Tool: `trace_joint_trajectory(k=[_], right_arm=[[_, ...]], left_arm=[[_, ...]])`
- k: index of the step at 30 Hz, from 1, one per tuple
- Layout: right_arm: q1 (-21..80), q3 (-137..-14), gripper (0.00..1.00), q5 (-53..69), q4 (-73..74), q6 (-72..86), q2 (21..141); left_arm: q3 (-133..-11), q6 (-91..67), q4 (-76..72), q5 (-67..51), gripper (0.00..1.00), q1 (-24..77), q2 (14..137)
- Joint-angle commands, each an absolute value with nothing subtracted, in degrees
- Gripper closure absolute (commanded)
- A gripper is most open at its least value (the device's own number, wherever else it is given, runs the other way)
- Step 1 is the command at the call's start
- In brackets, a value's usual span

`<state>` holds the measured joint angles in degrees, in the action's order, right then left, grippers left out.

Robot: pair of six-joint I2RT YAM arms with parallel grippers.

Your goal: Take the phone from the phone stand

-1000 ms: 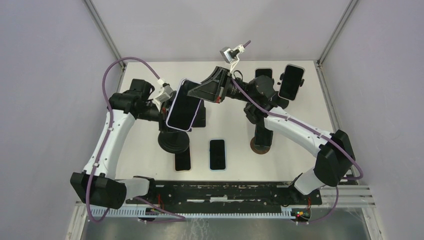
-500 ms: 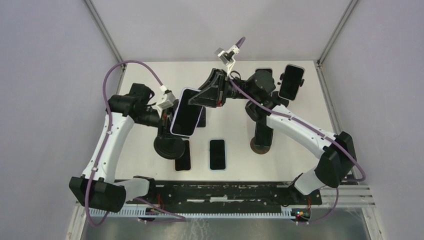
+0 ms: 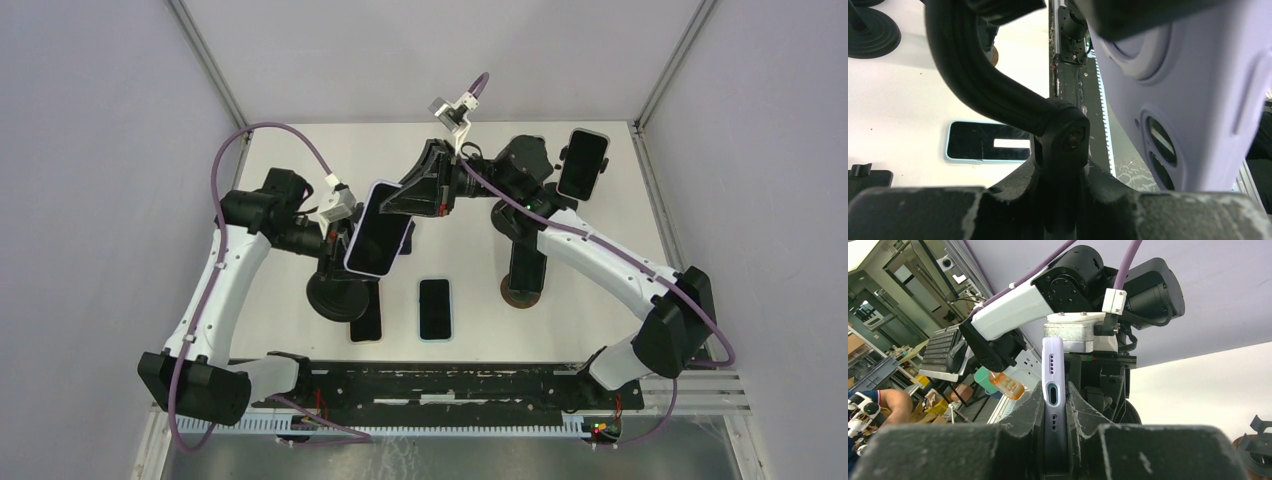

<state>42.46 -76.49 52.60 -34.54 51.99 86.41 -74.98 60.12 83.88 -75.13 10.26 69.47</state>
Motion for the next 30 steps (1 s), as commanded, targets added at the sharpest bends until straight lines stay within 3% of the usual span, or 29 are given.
trace_joint_trajectory(k=[1, 14, 30], right_arm=[[38.54, -80.13, 1.00, 53.44, -38.82, 54.26, 82.99], [27.55, -77.36, 1.00, 49.17, -55.00, 68.14, 77.77], [24.90, -69.70, 1.00, 37.03, -62.49, 68.07, 70.26]], left_arm=[[-75.01, 60.61, 83.97, -77.87, 0.98, 10.19, 67.52], [-69.33, 64.88, 83.94, -69.82, 0.98, 10.28, 66.49], [-64.43, 65.30, 82.75, -67.56, 0.98, 10.20, 63.06]])
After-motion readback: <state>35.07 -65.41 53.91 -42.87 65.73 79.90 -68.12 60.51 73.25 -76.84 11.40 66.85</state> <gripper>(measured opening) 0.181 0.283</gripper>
